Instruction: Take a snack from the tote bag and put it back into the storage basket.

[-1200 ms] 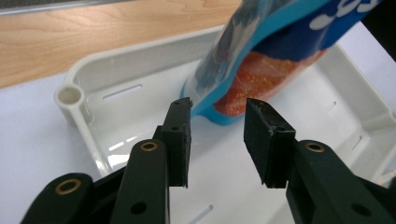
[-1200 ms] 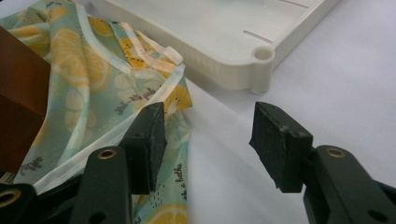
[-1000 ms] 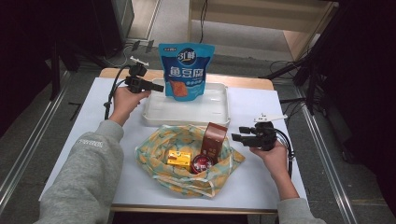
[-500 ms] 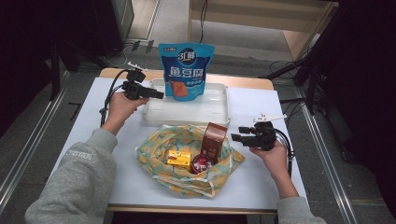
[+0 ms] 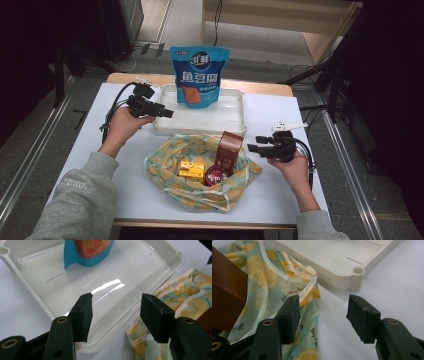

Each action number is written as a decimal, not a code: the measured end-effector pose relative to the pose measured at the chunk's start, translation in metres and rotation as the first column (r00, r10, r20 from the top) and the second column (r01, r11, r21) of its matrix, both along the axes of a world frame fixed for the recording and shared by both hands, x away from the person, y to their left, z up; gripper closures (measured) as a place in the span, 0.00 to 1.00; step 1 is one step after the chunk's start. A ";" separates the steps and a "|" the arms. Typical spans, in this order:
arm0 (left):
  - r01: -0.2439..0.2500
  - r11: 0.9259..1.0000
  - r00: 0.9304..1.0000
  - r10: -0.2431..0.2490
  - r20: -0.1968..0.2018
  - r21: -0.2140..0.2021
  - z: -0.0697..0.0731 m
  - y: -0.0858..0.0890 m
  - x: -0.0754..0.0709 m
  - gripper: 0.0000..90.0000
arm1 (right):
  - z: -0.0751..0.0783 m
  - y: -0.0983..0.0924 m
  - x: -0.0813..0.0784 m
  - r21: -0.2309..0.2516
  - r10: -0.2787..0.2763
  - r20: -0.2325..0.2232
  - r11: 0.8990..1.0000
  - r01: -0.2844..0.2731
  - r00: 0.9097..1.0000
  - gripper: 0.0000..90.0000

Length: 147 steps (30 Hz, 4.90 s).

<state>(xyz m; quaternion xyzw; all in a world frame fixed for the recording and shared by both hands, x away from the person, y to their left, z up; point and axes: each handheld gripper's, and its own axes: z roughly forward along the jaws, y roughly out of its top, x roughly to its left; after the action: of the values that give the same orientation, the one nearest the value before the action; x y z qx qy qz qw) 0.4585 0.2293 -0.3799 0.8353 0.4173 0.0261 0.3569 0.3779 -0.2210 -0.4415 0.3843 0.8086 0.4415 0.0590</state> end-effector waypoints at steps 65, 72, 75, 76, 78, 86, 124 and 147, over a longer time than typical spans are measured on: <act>0.078 0.993 0.997 -0.077 0.019 -0.089 -0.016 0.018 -0.076 0.43 | 0.059 0.025 -0.054 -0.041 0.179 0.035 0.983 -0.177 0.983 0.31; 0.071 0.994 0.997 -0.070 0.019 -0.088 -0.016 0.021 -0.078 0.43 | 0.059 0.035 -0.054 -0.066 0.207 0.028 0.977 -0.204 0.978 0.25; 0.067 0.994 0.998 -0.065 0.016 -0.086 -0.017 0.022 -0.079 0.43 | 0.060 0.039 -0.053 -0.065 0.215 0.028 0.975 -0.213 0.976 0.24; 0.065 0.994 0.998 -0.064 0.015 -0.086 -0.017 0.022 -0.079 0.43 | 0.059 0.040 -0.052 -0.070 0.219 0.030 0.974 -0.217 0.975 0.23; 0.062 0.994 0.998 -0.061 0.013 -0.088 -0.017 0.023 -0.079 0.43 | 0.059 0.044 -0.052 -0.078 0.224 0.024 0.972 -0.221 0.974 0.23; 0.060 0.994 0.998 -0.059 0.016 -0.089 -0.018 0.025 -0.082 0.43 | 0.063 0.054 -0.053 -0.097 0.264 0.041 0.961 -0.260 0.964 0.23; 0.089 0.991 0.996 -0.087 0.025 -0.096 -0.017 0.026 -0.083 0.43 | 0.099 0.097 -0.040 -0.140 0.303 0.087 0.947 -0.289 0.949 0.40; 0.084 0.991 0.996 -0.084 0.009 -0.101 -0.019 0.026 -0.081 0.42 | 0.104 0.090 -0.032 -0.123 0.283 0.072 0.954 -0.273 0.956 0.48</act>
<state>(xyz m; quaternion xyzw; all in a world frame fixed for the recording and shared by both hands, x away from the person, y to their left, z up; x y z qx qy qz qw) 0.3775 0.2558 -0.3986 0.8329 0.3818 -0.0081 0.4005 0.3455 -0.1309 -0.3379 0.2427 0.8748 0.4159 0.0534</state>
